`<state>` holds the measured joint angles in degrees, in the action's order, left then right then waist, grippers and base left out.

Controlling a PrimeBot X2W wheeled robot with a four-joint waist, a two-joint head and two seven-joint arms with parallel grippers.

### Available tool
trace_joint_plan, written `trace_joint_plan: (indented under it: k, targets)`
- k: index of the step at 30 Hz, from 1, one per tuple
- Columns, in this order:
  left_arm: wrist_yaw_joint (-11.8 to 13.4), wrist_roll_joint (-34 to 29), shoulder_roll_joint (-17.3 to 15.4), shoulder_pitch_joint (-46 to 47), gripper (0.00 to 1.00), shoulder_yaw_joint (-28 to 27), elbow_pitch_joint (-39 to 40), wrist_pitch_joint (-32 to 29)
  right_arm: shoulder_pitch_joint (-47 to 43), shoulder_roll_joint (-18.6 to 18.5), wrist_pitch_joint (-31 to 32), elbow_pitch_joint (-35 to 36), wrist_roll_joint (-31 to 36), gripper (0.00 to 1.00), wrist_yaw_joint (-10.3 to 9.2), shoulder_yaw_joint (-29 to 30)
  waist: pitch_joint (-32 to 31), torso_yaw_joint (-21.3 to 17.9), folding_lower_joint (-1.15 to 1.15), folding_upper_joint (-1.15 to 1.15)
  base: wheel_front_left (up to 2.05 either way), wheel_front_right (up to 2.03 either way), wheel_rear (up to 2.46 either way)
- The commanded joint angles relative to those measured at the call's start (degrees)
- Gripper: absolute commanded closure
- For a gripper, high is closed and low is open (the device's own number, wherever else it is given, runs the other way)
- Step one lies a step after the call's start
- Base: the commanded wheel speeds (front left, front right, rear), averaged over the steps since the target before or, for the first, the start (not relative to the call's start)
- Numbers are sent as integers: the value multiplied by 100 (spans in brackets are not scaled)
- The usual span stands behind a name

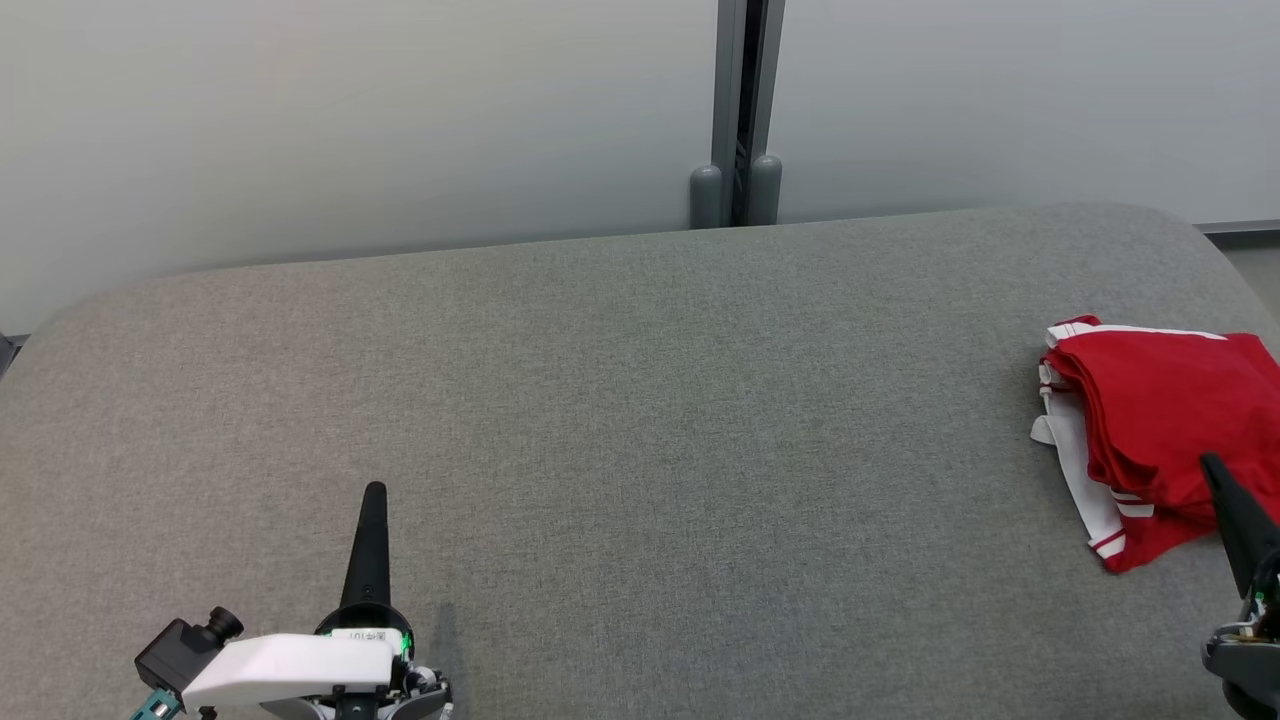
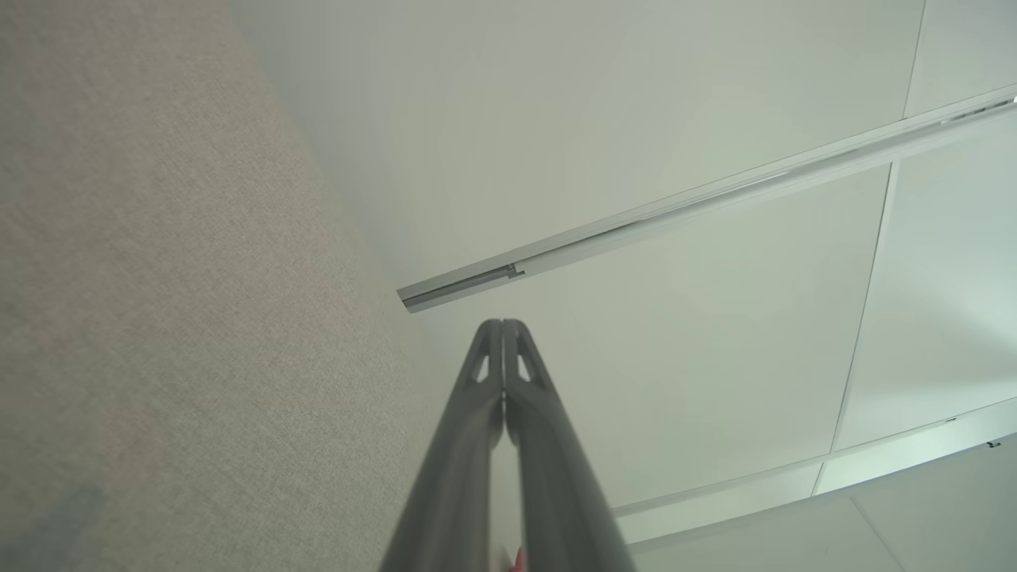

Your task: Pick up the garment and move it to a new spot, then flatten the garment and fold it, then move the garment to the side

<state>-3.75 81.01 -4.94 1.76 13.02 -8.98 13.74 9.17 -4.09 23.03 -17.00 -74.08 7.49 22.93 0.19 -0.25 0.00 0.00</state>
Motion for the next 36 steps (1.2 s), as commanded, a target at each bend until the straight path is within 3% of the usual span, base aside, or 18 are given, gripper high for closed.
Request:
trace_joint_plan:
  k: [1,36]
  targets:
    - [-67,126,-9,153,100,-1,-1,25,117,-55,65,-6,-157,100,0,57,0,2,0,0,0,0,0]
    - [-397,1324,208,340,100,59,-245,135,354,-77,558,-409,-1475,100,0,478,-1,27,0,0,0,0,0]
